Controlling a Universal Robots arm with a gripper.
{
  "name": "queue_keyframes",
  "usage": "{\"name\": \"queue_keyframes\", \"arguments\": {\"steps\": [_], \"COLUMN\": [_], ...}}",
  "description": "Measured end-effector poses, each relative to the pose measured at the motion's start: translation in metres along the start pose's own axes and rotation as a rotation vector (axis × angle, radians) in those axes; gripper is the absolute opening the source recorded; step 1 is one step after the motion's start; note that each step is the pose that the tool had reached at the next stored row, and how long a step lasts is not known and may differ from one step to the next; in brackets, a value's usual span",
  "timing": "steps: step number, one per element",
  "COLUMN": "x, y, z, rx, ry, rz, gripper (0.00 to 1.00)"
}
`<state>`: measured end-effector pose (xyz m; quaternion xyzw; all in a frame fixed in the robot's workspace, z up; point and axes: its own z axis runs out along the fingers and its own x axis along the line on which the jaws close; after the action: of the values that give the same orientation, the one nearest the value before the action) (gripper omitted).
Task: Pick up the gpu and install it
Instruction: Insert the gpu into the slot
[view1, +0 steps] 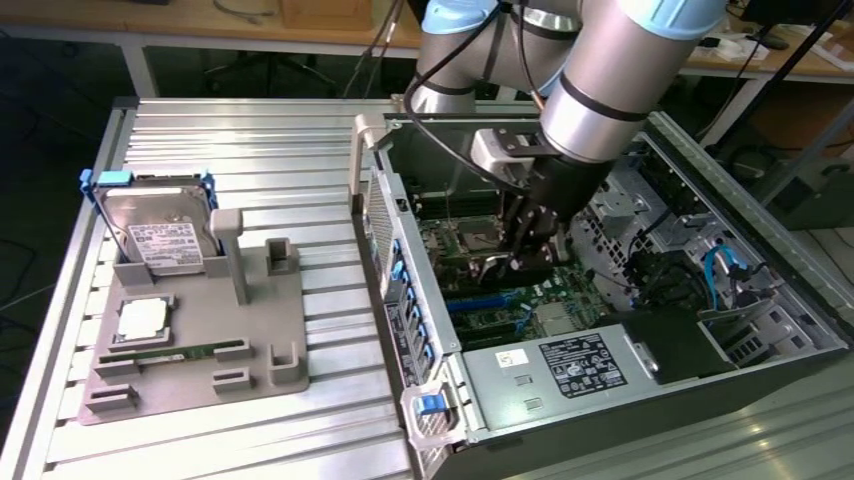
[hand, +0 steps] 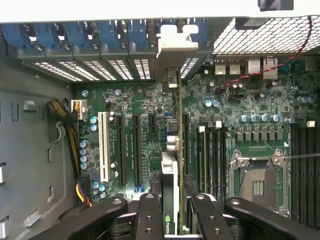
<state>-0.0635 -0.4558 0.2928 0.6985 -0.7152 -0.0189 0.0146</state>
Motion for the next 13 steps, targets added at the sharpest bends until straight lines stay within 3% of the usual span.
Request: {"name": "queue_keyframes", "arguments": {"steps": [5,8,13], "x": [0.0,0.0,0.0], "y": [0.0052,0.0054,0.0066], "z": [0.0109,0.0124,0.0235], "rx": [0.0,0.0,0.0001], "ry": [0.0015,0.0017,0.002], "rz": [0.0,0.0,0.0], "gripper": [0.27,0.27,0.27]}}
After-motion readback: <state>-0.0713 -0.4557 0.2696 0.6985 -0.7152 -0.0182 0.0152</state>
